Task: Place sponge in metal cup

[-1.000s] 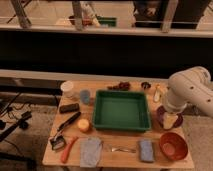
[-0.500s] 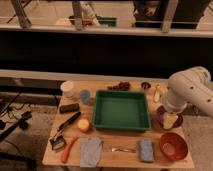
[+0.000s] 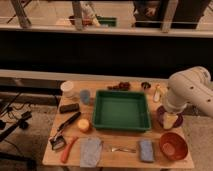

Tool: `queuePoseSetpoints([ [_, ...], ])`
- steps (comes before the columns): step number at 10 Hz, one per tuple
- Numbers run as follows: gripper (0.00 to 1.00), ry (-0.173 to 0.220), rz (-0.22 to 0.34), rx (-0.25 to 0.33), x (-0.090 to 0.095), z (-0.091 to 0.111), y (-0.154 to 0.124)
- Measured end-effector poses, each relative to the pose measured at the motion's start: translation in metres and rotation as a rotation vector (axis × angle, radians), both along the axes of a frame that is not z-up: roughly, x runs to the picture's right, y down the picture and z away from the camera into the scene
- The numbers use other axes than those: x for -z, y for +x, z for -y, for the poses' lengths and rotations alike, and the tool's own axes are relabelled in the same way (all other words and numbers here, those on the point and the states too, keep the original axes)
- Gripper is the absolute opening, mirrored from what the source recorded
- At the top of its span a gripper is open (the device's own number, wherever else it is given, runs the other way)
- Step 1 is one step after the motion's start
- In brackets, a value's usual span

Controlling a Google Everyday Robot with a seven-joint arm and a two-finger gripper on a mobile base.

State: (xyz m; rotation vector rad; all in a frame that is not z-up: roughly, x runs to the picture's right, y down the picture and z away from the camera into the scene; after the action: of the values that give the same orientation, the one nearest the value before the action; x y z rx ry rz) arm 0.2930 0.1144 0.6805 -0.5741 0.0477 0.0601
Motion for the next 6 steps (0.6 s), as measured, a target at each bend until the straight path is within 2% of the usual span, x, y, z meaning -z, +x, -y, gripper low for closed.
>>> queuePoseSetpoints([
  [3,0.8,0.0,-0.004,0.001,0.001,-0.001,0.0],
  [6,0.8,0.031,-0.005,-0.004,0.008,-0.013,-0.002],
])
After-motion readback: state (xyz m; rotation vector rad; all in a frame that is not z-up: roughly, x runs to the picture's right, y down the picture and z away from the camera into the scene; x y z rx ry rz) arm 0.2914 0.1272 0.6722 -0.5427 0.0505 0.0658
